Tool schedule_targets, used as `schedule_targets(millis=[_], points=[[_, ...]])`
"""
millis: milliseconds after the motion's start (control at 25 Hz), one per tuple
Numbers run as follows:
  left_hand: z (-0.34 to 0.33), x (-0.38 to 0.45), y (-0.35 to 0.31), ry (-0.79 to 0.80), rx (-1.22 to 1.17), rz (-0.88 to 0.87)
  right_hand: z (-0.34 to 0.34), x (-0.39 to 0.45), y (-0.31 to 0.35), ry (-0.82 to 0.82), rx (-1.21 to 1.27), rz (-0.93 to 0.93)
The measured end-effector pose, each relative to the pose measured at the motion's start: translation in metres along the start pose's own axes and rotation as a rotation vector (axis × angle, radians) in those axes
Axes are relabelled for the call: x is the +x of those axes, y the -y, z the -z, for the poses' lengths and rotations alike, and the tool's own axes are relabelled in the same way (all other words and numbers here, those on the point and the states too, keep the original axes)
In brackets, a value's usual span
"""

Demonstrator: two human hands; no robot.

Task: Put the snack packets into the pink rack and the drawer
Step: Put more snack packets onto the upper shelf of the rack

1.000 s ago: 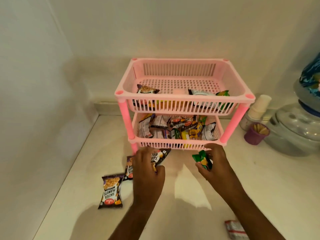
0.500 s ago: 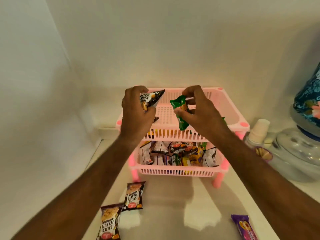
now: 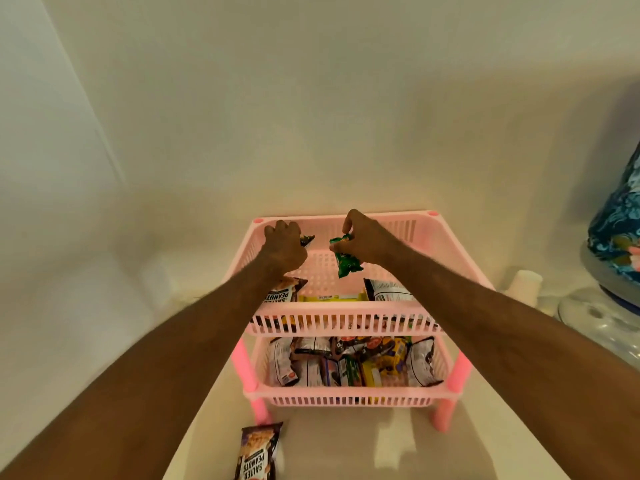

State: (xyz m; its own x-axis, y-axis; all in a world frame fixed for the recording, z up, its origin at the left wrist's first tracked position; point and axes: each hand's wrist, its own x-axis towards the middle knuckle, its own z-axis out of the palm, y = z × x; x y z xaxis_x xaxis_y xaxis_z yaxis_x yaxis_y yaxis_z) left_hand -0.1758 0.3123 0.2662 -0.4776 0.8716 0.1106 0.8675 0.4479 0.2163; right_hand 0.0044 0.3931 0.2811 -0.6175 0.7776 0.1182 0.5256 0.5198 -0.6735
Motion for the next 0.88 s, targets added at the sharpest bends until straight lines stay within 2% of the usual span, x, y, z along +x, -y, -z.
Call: schedule_targets(millis=[200,360,480,600,720,880], points=[[-0.005,0.006,0.003,0.164,0.065,0.038,-0.02,0.03,0.006,0.094,-0.188,-0.015],[0.004,0.009,0.012,0.228,-0.16,0.085,-0.037,0.04,0.005,0.147,-0.222,-0.053],[0.006,0.005,0.015,0.201,-0.205,0.099,-0.041,0.038,0.006,0.179,-0.261,-0.071],[0.01,-0.003,0.013,0.097,-0.174,0.042,-0.021,0.025,0.013,0.193,-0.229,-0.034],[0.027,-0.019,0.008,-0.021,-0.106,-0.025,0.012,-0.005,0.015,0.108,-0.224,0.086],[0.039,-0.065,0.002,-0.128,-0.288,-0.049,0.041,-0.066,0.01,-0.045,-0.045,0.157]])
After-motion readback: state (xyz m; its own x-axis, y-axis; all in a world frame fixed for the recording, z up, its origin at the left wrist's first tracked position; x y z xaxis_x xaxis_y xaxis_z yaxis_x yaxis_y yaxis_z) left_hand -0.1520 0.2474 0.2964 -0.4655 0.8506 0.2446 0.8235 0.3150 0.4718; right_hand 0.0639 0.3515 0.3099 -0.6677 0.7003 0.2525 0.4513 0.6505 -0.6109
